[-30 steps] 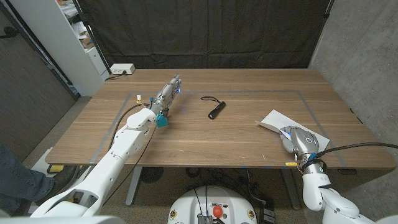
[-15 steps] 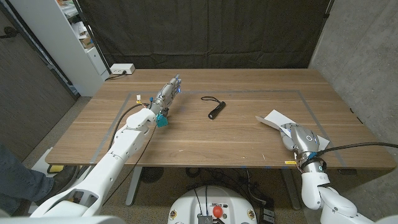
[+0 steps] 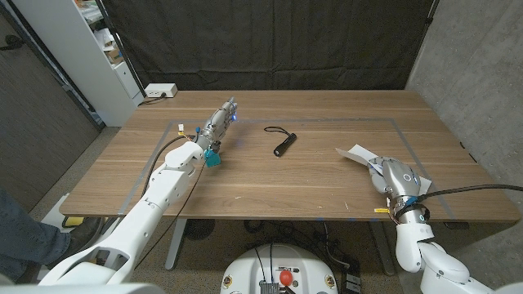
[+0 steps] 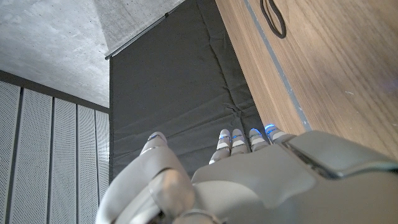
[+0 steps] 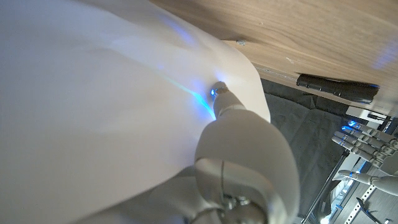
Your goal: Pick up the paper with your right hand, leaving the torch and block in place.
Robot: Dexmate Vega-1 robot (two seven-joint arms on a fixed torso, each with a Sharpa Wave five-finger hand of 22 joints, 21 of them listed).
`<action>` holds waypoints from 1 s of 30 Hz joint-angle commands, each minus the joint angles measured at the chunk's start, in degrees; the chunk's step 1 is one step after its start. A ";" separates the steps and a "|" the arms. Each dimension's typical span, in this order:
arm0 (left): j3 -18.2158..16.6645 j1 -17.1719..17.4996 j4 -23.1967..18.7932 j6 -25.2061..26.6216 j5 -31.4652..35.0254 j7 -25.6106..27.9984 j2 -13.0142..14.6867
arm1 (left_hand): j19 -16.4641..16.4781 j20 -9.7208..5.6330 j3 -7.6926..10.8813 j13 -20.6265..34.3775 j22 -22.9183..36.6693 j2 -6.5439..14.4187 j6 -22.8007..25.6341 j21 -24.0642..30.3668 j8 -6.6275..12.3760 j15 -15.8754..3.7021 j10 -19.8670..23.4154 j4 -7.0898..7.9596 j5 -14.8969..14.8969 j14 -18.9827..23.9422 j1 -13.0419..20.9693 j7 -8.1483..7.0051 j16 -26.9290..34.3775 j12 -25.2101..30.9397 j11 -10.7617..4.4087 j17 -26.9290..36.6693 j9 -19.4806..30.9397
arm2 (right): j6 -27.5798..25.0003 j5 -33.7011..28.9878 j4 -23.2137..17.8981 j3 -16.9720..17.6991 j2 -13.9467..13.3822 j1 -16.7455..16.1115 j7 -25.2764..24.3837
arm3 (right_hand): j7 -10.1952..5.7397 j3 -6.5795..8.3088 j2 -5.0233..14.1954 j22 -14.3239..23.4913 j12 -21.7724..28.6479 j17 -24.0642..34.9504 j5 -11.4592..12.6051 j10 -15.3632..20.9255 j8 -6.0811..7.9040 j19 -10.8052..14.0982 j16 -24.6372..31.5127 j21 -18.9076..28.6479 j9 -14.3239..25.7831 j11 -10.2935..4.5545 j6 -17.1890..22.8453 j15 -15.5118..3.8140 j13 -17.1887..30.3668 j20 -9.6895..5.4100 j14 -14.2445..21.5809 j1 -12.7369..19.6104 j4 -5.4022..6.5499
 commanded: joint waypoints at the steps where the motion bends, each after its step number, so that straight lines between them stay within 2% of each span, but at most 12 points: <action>1: -0.19 -0.44 0.86 -0.52 -0.28 -0.67 -0.08 | -3.36 0.19 0.04 0.21 0.25 0.69 0.25 -0.11 0.37 0.18 -0.38 -0.37 -0.10 -0.17 0.09 0.19 0.07 0.05 -0.28 0.33 0.13 | -0.51 -1.56 -1.48 0.67 0.02 -0.16 -0.34 | 0.16 0.15 0.01 0.19 0.03 0.13 -0.15 0.30 0.67 0.16 -0.24 -0.15 0.28 -0.39 0.24 -4.00 0.31 -0.03 0.07 0.52 0.25; 12: -0.49 -0.44 0.91 -0.86 -0.42 -0.98 0.05 | -3.39 0.22 0.04 0.21 0.25 0.74 0.24 -0.12 0.35 0.18 -0.31 -0.42 -0.11 -0.16 0.08 0.21 0.07 0.08 -0.27 0.33 0.14 | -1.32 -3.50 -3.23 1.54 0.11 -0.70 -0.63 | 0.22 0.14 0.00 0.20 -0.13 0.19 -0.33 0.29 0.89 0.21 -0.32 -0.22 0.49 0.02 0.20 -3.97 0.43 -0.03 0.22 0.71 0.45; 23: -0.90 0.35 -0.23 -0.84 -0.71 -1.05 0.44 | -3.36 0.20 0.03 0.21 0.25 0.78 0.34 -0.10 0.38 0.19 -0.28 -0.47 -0.13 -0.12 0.08 0.25 0.09 0.09 -0.29 0.33 0.14 | -1.74 -5.29 -4.94 2.99 -0.01 -2.07 -0.96 | 0.16 0.11 -0.07 0.21 -0.31 0.19 -0.44 0.34 1.03 0.38 -0.57 -0.24 0.60 -0.60 0.05 -3.94 0.49 -0.06 0.20 0.86 0.64; 30: -1.36 1.12 -0.95 -1.04 -1.08 -1.13 0.71 | -3.36 0.18 0.02 0.21 0.25 0.80 0.42 -0.10 0.40 0.15 -0.23 -0.51 -0.13 -0.11 0.06 0.28 0.09 0.10 -0.25 0.33 0.14 | -1.77 -6.33 -5.88 3.84 -0.06 -2.74 -0.73 | 0.13 0.06 -0.07 0.21 -0.35 0.31 -0.50 0.47 1.17 0.39 -0.61 -0.29 0.60 -0.20 0.17 -3.95 0.59 -0.06 0.17 0.98 0.73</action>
